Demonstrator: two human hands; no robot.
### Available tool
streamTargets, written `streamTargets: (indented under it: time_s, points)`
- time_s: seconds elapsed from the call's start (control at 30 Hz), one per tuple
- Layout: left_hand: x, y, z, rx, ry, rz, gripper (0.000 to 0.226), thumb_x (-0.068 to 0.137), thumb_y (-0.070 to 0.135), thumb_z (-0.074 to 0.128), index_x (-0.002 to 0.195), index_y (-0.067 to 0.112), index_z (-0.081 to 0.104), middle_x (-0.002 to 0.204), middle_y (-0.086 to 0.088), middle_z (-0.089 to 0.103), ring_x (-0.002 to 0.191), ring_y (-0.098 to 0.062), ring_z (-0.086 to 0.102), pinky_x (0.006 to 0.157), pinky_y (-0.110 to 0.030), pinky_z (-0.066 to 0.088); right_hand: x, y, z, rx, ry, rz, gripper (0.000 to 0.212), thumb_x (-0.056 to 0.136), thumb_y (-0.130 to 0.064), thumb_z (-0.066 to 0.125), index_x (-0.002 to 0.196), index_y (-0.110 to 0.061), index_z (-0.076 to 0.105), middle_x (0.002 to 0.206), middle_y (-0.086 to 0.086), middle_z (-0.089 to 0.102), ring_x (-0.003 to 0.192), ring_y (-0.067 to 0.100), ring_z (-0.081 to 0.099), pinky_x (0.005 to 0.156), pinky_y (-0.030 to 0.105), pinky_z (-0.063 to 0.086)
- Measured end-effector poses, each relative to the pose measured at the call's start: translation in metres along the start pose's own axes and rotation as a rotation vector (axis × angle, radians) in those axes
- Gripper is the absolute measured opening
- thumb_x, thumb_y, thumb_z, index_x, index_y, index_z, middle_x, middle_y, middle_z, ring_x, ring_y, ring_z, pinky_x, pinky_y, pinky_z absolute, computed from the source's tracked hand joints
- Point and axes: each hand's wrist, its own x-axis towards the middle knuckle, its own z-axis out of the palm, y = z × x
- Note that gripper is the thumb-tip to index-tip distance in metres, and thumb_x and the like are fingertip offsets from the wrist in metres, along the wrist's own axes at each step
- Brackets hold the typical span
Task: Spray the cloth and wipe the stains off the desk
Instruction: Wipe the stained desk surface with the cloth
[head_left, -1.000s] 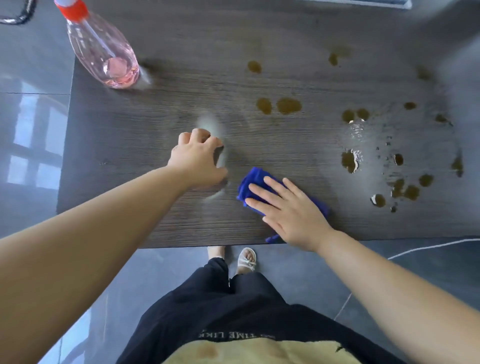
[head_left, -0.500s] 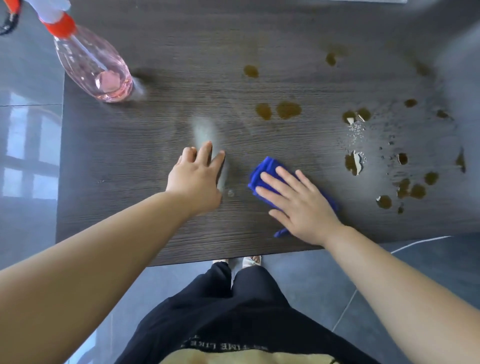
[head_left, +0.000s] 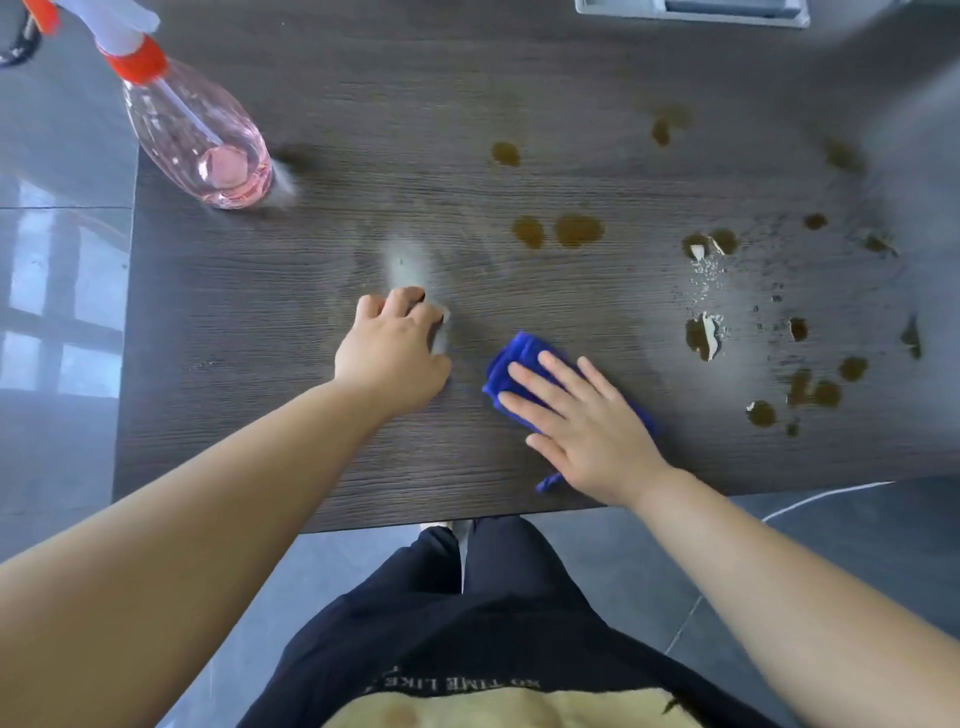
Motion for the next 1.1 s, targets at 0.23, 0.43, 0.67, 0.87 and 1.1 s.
streamTargets:
  time_s: [0.23, 0.43, 0.67, 0.87, 1.1]
  points:
    - [0.018, 0.024, -0.001, 0.03, 0.115, -0.022, 0.059, 0.082, 0.039, 0.057, 0.135, 0.019, 0.04, 0.147, -0.004, 0.023, 0.133, -0.03, 0.018, 0.109, -0.04, 0.02, 0.07, -0.019, -0.003, 0.09, 0.031, 0.705, 0.057, 0.096, -0.042, 0.033, 0.148, -0.019, 0.031, 0.157, 0.006, 0.021, 0.144, 0.033, 0.016, 0.115, 0.051, 0.012]
    - [0.048, 0.009, -0.023, 0.118, -0.082, -0.028, 0.127, 0.048, 0.07, 0.075, 0.149, 0.033, 0.007, 0.157, -0.004, -0.008, 0.143, -0.032, -0.005, 0.116, -0.049, 0.006, 0.017, 0.016, -0.005, 0.046, -0.06, 0.206, 0.051, 0.095, -0.036, 0.035, 0.144, -0.023, 0.038, 0.153, 0.001, 0.032, 0.14, 0.028, 0.027, 0.112, 0.05, 0.021]
    - [0.052, 0.007, -0.021, 0.308, -0.126, -0.043, 0.142, 0.038, 0.071, 0.078, 0.148, 0.033, -0.004, 0.157, -0.005, -0.012, 0.144, -0.03, -0.007, 0.116, -0.049, 0.008, 0.121, 0.052, -0.017, 0.124, -0.071, 0.823, 0.056, 0.102, -0.042, 0.022, 0.152, -0.023, 0.005, 0.16, 0.001, -0.003, 0.146, 0.027, -0.005, 0.118, 0.047, -0.001]
    - [0.053, 0.006, -0.02, 0.317, -0.119, -0.064, 0.144, 0.035, 0.069, 0.08, 0.148, 0.034, -0.002, 0.157, -0.004, -0.012, 0.144, -0.03, -0.006, 0.115, -0.048, 0.008, 0.065, 0.038, -0.009, 0.094, -0.048, 0.275, 0.052, 0.097, -0.036, 0.031, 0.146, -0.019, 0.035, 0.154, 0.003, 0.029, 0.142, 0.03, 0.024, 0.114, 0.051, 0.021]
    - [0.053, 0.008, -0.022, 0.305, -0.124, -0.074, 0.145, 0.035, 0.07, 0.08, 0.148, 0.034, -0.003, 0.157, -0.003, -0.013, 0.144, -0.029, -0.008, 0.116, -0.047, 0.007, 0.127, 0.077, -0.018, 0.118, -0.037, 0.682, 0.053, 0.102, -0.038, 0.027, 0.152, -0.023, 0.016, 0.16, 0.0, 0.006, 0.147, 0.027, 0.002, 0.118, 0.046, 0.003]
